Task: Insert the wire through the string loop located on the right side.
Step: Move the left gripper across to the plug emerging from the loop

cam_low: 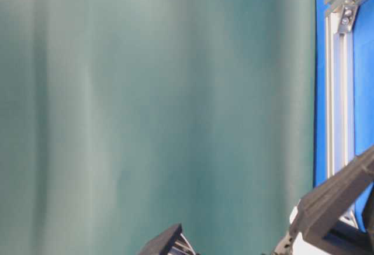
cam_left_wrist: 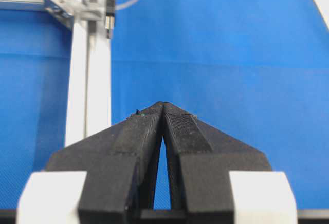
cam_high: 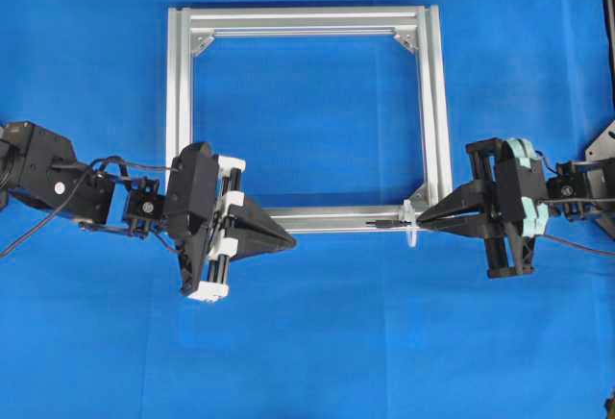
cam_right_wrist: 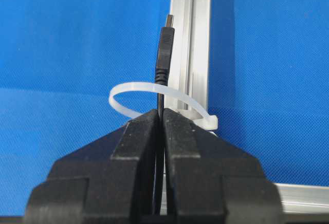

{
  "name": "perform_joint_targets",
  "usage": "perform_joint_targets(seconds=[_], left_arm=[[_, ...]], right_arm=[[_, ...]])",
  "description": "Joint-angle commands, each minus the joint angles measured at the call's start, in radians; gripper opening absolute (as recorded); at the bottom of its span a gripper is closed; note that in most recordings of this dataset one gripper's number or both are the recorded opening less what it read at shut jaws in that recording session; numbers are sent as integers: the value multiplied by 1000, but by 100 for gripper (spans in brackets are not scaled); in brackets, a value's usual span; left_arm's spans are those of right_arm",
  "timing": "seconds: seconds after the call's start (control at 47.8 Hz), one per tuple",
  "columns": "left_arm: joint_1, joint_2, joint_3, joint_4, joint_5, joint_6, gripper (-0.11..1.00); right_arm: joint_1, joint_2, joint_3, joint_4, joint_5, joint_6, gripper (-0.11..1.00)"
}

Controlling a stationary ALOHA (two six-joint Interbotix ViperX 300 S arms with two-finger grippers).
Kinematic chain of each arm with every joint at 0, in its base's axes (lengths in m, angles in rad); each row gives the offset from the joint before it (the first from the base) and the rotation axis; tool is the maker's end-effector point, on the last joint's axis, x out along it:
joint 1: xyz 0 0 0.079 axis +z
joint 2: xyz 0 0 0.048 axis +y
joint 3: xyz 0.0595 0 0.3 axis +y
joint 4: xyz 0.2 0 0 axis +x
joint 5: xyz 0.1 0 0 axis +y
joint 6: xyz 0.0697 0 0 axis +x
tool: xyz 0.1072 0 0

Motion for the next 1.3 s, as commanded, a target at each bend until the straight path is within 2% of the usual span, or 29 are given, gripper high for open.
perform_joint_targets(seconds=[0.0,0.251,0.523,0.711,0.983,1.13,1.192,1.255,1.276], left_arm=[[-5,-31,-17,3,-5,0,0],[8,-3,-92,3,37,3,0],[54,86,-319,3,229,12,0],[86,140,-434,3,293,20,0],[94,161,-469,8,299,83,0],[95,164,-468,8,299,87,1],[94,164,-468,8,299,87,7],[92,164,-469,8,301,87,19],[92,164,-469,8,302,87,26]], right_arm=[[-2,-5,-15,2,-6,0,-4],[-2,-6,-15,2,-6,0,-4],[-2,-6,-15,2,-5,0,-4],[-2,-6,-15,2,-2,0,-4],[-2,-5,-15,2,2,0,-4],[-2,-6,-17,2,2,0,-4],[-2,-6,-15,2,0,0,-4],[-2,-5,-15,2,2,0,-4],[-2,-6,-15,2,2,0,-4]])
